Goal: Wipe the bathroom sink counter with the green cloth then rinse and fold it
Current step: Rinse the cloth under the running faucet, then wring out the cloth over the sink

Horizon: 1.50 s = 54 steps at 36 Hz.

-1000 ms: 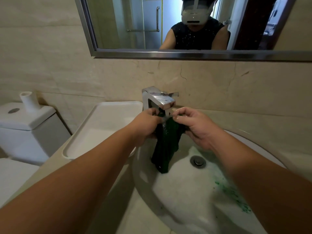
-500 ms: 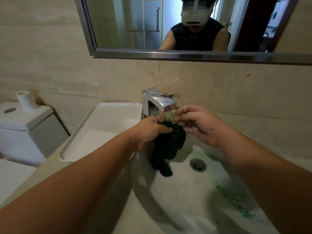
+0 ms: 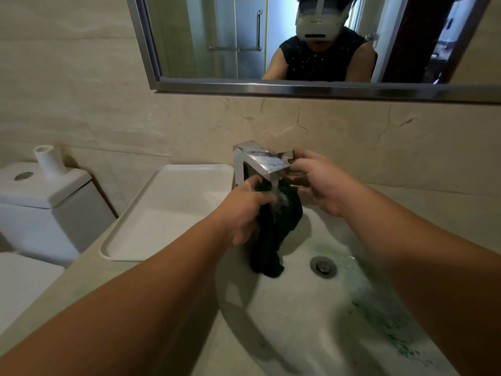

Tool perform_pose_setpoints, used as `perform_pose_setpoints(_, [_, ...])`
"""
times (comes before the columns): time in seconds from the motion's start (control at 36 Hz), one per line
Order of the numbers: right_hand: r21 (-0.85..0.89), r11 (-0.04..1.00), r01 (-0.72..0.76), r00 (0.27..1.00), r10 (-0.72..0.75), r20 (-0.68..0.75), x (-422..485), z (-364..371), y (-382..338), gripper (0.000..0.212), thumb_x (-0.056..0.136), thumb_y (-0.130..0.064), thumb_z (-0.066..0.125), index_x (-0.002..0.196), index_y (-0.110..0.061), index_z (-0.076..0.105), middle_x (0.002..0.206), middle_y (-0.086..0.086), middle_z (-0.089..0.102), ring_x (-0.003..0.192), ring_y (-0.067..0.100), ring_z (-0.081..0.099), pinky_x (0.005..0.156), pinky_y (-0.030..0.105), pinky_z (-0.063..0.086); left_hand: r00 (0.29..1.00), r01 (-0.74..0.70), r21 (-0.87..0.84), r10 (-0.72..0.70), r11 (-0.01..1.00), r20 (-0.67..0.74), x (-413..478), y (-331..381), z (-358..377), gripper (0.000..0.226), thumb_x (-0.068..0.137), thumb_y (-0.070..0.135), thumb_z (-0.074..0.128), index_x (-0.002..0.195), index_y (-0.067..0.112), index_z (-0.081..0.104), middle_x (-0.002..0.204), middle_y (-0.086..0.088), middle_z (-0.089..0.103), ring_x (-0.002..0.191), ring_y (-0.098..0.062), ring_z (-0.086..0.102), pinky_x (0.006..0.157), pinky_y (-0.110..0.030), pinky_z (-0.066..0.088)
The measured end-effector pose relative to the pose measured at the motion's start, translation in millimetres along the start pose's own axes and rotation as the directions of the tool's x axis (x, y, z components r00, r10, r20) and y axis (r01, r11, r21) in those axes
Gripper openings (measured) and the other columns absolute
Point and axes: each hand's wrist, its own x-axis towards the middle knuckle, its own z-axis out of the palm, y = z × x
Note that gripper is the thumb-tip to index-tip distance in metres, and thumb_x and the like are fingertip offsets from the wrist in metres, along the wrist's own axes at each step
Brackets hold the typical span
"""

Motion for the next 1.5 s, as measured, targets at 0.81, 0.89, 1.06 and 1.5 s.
perform_pose_setpoints(0.81, [-0.349, 0.937, -0.024, 0.989, 0.074, 0.130, -112.5, -62.9, 5.1, 0.019, 0.095, -0.017, 0.069, 0.113, -0.022, 0.073, 0.100, 0.008, 0.079, 0.089, 0.023, 0.073, 0.072, 0.034, 0.052, 0.986, -0.150, -0.014, 0.150, 0.989, 0.074, -42.8, 8.2, 85.8, 0.018, 0.091, 0.005, 0.075, 0.108, 0.004, 0.068, 0.098, -0.016, 0.071, 0.086, -0.023, 0.071, 0.072, -0.030, 0.058])
perform_pose_setpoints(0.89, [-0.316, 0.948, -0.035, 0.992, 0.072, 0.107, -130.8, -72.5, -3.9, 0.016, 0.097, -0.011, 0.063, 0.108, -0.016, 0.074, 0.093, 0.010, 0.080, 0.081, 0.021, 0.075, 0.060, 0.028, 0.053, 0.988, -0.120, -0.057, 0.125, 0.991, 0.093, -51.1, 7.4, 104.7, 0.032, 0.090, 0.015, 0.079, 0.119, 0.009, 0.070, 0.106, -0.013, 0.075, 0.088, -0.019, 0.075, 0.070, -0.028, 0.058])
perform_pose_setpoints(1.06, [-0.138, 0.989, -0.044, 0.998, 0.049, 0.030, -164.4, -94.5, -26.3, 0.018, 0.097, -0.009, 0.060, 0.111, -0.005, 0.071, 0.101, 0.022, 0.077, 0.088, 0.032, 0.076, 0.067, 0.038, 0.062, 0.963, 0.032, 0.013, -0.034, 0.999, 0.266, -66.8, -11.8, 126.9, 0.077, 0.079, 0.027, 0.091, 0.144, 0.022, 0.050, 0.130, -0.011, 0.072, 0.119, -0.030, 0.070, 0.107, -0.050, 0.052])
perform_pose_setpoints(1.5, [0.216, 0.969, -0.120, 0.938, 0.182, -0.294, -212.3, -149.7, -31.3, 0.027, 0.099, -0.009, 0.053, 0.122, -0.001, 0.064, 0.107, 0.017, 0.078, 0.096, 0.029, 0.077, 0.070, 0.041, 0.064, 0.890, 0.108, 0.503, -0.309, 0.858, 0.336, -87.9, -42.3, 146.5, 0.033, 0.089, 0.014, 0.077, 0.120, 0.007, 0.068, 0.101, -0.016, 0.070, 0.086, -0.031, 0.068, 0.088, -0.052, 0.057])
